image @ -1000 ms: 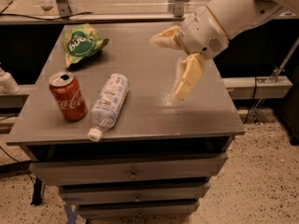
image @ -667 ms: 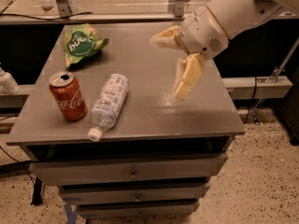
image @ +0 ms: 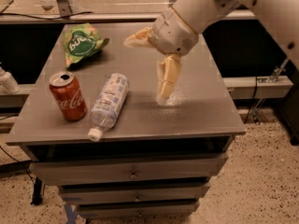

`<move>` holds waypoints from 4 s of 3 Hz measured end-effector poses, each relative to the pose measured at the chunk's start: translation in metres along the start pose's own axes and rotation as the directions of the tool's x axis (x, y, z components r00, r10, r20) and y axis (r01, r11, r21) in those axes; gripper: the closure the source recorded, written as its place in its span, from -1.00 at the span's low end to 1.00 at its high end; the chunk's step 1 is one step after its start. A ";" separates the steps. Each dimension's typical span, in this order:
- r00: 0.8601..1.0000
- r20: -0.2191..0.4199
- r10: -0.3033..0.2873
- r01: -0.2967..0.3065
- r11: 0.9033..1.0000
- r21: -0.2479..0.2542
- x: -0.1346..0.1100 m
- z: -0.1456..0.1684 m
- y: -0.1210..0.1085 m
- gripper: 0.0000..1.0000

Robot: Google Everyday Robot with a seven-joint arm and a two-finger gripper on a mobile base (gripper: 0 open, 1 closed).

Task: Pick blue plastic bottle

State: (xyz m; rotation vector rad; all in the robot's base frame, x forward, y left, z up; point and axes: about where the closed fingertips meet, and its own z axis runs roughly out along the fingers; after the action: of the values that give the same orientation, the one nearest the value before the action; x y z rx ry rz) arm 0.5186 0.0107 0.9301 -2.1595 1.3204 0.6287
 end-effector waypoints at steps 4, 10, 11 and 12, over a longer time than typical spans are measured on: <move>0.883 -0.200 -0.424 0.362 0.888 -0.285 0.039 0.101 -0.053 -1.00; 0.884 -0.226 -0.410 0.326 0.885 -0.331 0.049 0.110 -0.057 1.00; 0.884 -0.226 -0.410 0.326 0.885 -0.331 0.049 0.110 -0.057 1.00; 0.884 -0.293 -0.364 0.279 0.914 -0.295 0.033 0.083 -0.069 1.00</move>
Offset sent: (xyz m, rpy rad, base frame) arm 0.0593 0.0489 -0.0778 -0.3226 -0.2446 0.4671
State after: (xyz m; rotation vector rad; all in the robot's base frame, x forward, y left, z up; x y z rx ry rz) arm 0.5850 0.0697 0.8600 -2.7148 1.0407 0.2979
